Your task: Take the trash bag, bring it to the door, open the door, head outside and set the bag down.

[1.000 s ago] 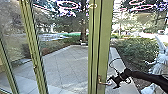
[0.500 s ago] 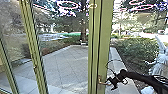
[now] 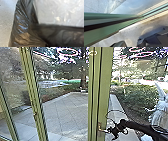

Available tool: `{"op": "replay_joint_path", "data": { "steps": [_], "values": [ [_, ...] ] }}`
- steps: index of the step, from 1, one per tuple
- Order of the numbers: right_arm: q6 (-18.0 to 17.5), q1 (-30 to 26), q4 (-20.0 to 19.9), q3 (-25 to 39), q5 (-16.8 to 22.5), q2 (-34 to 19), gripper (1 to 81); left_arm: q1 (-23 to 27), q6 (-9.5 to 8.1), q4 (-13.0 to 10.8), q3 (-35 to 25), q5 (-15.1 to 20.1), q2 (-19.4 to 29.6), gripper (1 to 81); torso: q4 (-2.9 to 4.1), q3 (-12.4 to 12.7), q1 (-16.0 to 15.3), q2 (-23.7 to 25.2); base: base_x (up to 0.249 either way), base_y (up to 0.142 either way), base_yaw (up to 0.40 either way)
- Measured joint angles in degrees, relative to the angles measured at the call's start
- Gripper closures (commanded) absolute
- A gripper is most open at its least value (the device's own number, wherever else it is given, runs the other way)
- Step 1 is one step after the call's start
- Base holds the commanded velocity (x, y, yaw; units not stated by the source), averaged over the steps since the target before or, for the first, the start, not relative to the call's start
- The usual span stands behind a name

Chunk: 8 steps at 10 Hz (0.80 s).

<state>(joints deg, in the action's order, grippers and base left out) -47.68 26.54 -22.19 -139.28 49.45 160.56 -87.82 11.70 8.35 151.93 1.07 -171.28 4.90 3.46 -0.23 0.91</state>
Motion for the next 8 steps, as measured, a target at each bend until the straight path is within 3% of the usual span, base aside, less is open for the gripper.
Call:
{"op": "replay_joint_path", "data": {
  "steps": [8],
  "values": [
    [-0.2, 1.6, 2.6, -1.8, -2.0, 1.7, 1.0, 0.0, 0.0, 0.0, 0.0, -0.1, -0.4, 81.1, -0.02, 0.0, 0.1, 0.0, 0.0, 0.0, 0.0]
  ]
}}
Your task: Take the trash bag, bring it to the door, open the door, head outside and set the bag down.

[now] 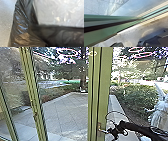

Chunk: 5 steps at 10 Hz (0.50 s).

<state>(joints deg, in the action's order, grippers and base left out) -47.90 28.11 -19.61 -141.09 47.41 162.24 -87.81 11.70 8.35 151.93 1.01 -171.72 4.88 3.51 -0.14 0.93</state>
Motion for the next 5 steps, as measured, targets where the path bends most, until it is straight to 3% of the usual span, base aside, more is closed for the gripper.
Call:
{"op": "replay_joint_path", "data": {
  "steps": [3, 5],
  "values": [
    [-0.4, 0.5, 4.1, -2.2, 0.0, 2.3, 1.0, 0.0, 0.0, 0.0, 0.0, 0.0, 0.0, 81.1, -0.02, 0.0, 0.1, 0.0, 0.0, 0.0, 0.0],
    [-1.6, 2.2, 5.2, -5.1, -3.2, 5.4, 1.0, 0.0, 0.0, 0.0, 0.0, 0.0, 0.0, 81.1, -0.02, 0.0, 0.1, 0.0, 0.0, 0.0, 0.0]
  ]
}}
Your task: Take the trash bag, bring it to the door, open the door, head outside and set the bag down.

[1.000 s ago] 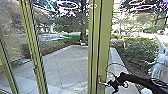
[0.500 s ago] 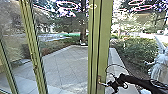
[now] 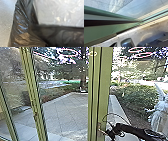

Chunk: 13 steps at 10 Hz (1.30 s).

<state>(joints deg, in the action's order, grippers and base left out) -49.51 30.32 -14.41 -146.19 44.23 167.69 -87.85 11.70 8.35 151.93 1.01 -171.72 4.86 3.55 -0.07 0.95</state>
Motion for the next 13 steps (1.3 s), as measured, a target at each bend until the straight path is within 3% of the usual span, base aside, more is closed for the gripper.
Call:
{"op": "replay_joint_path", "data": {
  "steps": [8, 13],
  "values": [
    [0.5, 4.5, -2.4, 0.7, -11.6, -0.4, 1.0, 0.0, 0.0, 0.0, 0.0, 0.2, 0.1, 81.1, 0.0, 0.1, 0.0, 0.0, 0.0, 0.0, 0.0],
    [0.4, 4.6, -2.4, 1.1, -12.3, -0.5, 1.0, 0.1, 0.0, 0.0, 0.0, 0.1, 0.1, 81.1, 0.0, -0.6, 0.0, 0.1, 0.0, 0.0, 0.0]
  ]
}}
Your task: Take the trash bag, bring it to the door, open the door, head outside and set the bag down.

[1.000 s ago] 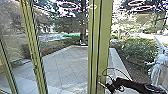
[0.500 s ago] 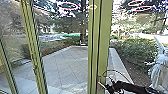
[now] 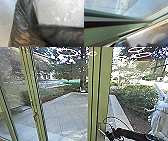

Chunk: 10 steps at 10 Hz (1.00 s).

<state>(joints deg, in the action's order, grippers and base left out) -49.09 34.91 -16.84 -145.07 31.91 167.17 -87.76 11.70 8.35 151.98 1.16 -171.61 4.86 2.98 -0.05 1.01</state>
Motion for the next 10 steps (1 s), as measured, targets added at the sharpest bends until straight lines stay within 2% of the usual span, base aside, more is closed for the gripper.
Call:
{"op": "replay_joint_path", "data": {
  "steps": [1, 3, 5, 10],
  "values": [
    [0.0, 0.0, -0.7, 0.3, -0.2, 0.0, 1.0, 0.1, 0.0, 0.0, 0.0, -0.1, 0.0, 81.1, 0.0, -1.2, 0.0, 0.0, 0.0, 0.0, 0.0],
    [2.7, -1.2, -3.3, 1.4, 1.7, -1.0, 1.0, 0.4, 0.0, 0.0, 0.0, -0.2, 0.0, 81.1, -0.02, -4.3, 0.1, 0.0, 0.0, 0.0, 0.0],
    [2.7, -1.9, -3.1, 1.4, 1.5, -1.1, 1.0, 0.5, -0.02, 0.0, 0.0, -0.1, 0.0, 81.1, -0.02, -5.2, 0.1, 0.1, 0.0, 0.0, 0.0],
    [2.8, -2.7, -2.4, 2.7, 3.0, -2.1, 1.0, 0.2, 0.0, 0.0, 0.0, 0.5, 0.1, 81.1, -0.04, -5.1, 0.1, 0.1, 0.0, 0.0, 0.0]
  ]
}}
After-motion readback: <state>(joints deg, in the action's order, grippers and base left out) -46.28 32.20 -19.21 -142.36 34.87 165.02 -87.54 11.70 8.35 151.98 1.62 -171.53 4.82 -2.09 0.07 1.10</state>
